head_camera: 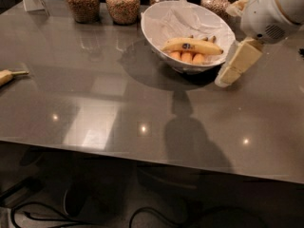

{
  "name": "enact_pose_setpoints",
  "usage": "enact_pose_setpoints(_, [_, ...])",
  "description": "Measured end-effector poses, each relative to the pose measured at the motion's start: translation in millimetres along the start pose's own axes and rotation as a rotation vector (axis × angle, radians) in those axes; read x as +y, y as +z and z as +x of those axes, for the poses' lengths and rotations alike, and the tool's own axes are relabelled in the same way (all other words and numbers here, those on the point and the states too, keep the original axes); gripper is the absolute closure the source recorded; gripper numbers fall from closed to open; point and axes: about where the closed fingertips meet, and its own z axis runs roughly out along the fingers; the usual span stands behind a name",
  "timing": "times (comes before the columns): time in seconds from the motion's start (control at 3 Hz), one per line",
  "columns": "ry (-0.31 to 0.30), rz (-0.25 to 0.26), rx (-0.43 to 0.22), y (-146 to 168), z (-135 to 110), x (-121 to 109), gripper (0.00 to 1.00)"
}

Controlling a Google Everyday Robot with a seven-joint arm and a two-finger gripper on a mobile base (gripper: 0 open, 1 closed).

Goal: Pick banana from white bowl

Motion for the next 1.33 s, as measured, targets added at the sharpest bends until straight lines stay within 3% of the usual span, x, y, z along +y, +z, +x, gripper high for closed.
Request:
enact_pose_setpoints(0.33, [-0.029,0.107,-0.04,33.0,-18.8,-52.0,0.0])
enact_pose_setpoints(0.67, [-0.029,0.107,-0.04,33.0,-18.8,-52.0,0.0])
enact_pose_setpoints(1.0, [-0.04,0.154,-0.029,46.0,-10.1,-67.5,0.0])
enact_pose_setpoints(1.33, [-0.025,0.195,-0.013,74.4,5.9,-98.9,0.06])
